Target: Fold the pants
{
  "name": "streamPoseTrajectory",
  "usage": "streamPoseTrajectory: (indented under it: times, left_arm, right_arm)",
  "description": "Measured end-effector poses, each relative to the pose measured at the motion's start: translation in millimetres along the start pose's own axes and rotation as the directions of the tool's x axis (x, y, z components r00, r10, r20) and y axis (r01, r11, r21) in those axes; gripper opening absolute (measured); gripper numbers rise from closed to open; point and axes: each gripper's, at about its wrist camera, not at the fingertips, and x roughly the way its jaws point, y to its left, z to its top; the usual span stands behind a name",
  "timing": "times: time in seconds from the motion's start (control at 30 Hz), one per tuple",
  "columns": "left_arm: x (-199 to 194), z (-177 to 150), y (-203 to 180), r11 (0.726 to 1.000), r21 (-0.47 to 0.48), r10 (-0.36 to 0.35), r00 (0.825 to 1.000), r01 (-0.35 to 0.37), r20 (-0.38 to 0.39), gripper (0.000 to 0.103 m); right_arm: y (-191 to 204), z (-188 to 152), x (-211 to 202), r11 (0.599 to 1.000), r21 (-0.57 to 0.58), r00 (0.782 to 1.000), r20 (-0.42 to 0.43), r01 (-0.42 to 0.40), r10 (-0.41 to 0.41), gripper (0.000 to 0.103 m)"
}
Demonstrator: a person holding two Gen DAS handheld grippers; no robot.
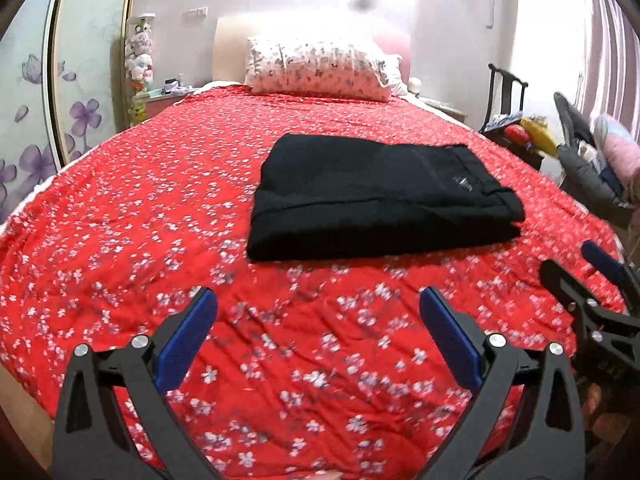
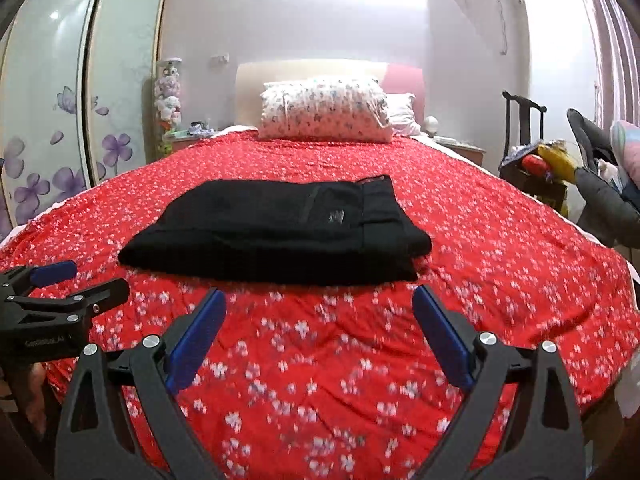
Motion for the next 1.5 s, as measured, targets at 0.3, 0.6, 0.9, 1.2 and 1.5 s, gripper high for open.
streamPoseTrajectory:
  times: [0.3, 0.6, 0.9, 1.2, 1.5]
  left_arm:
    - [3, -12, -1, 1.0, 0.02, 0.01, 1.0, -0.01, -0.015, 0.101]
    - [5, -15, -6, 0.999, 0.046, 0.006, 1.0, -0.004, -0.029, 0.101]
    - [8, -17, -16, 0.996, 0.088, 0.014, 0.999, -0.011, -0.035, 0.101]
    - [9, -18, -18, 0.996, 0.093, 0.004, 0.999, 0.0, -0.042, 0.101]
    - [9, -19, -22, 0.995, 0.103, -0.008, 0.999, 0.013, -0.049, 0.101]
  right_arm:
    - [0, -9, 1, 1.0, 0.014, 1.0, -0.016, 0.027, -0.027, 0.096]
    - [13, -13, 1, 0.998, -0.042, 0.999, -0.011, 0.045, -0.046, 0.096]
    - [15, -15, 3, 0.998, -0.047, 0.998, -0.027, 0.051, -0.053, 0.096]
    - [14, -16, 5, 0.998, -0.047, 0.998, -0.04, 0.05, -0.052, 0.096]
    - [14, -17, 6, 0.997, -0.052, 0.997, -0.052, 0.048, -0.051, 0.096]
